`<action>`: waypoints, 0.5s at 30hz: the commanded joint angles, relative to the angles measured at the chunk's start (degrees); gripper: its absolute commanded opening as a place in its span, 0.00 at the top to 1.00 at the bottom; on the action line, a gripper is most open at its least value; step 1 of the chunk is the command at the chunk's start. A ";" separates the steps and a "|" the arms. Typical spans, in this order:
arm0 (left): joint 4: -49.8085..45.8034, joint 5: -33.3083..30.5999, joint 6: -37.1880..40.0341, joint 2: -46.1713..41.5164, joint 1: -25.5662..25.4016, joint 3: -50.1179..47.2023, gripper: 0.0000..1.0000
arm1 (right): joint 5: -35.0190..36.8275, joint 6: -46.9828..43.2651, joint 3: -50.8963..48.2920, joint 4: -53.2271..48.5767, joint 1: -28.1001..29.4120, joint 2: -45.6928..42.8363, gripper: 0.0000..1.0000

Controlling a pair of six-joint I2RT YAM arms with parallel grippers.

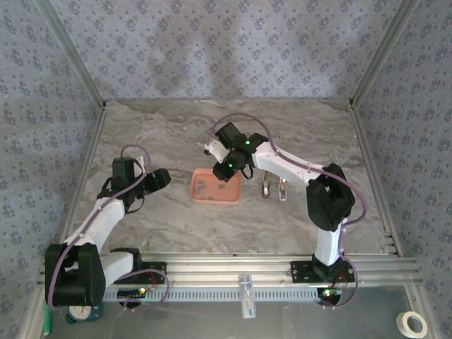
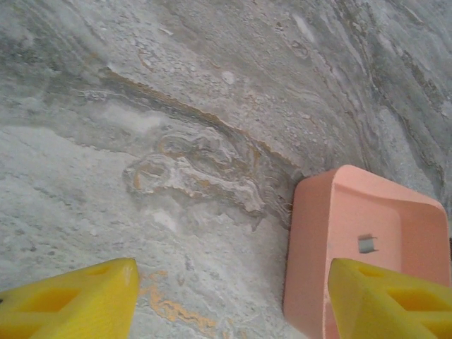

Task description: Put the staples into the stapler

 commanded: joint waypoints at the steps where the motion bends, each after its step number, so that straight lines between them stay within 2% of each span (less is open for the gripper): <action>1: 2.23 0.28 -1.03 -1.59 -1.72 -0.55 0.29 | 3.33 6.61 -4.09 1.46 0.68 -4.87 0.87; 9: 2.66 -2.29 -1.72 -4.67 -7.46 -2.72 0.29 | 11.13 12.59 -16.33 3.74 2.99 -15.73 0.87; 15: 3.45 -4.56 -0.19 -7.60 -12.39 -5.03 0.29 | 17.95 19.78 -29.71 4.54 5.66 -25.31 0.87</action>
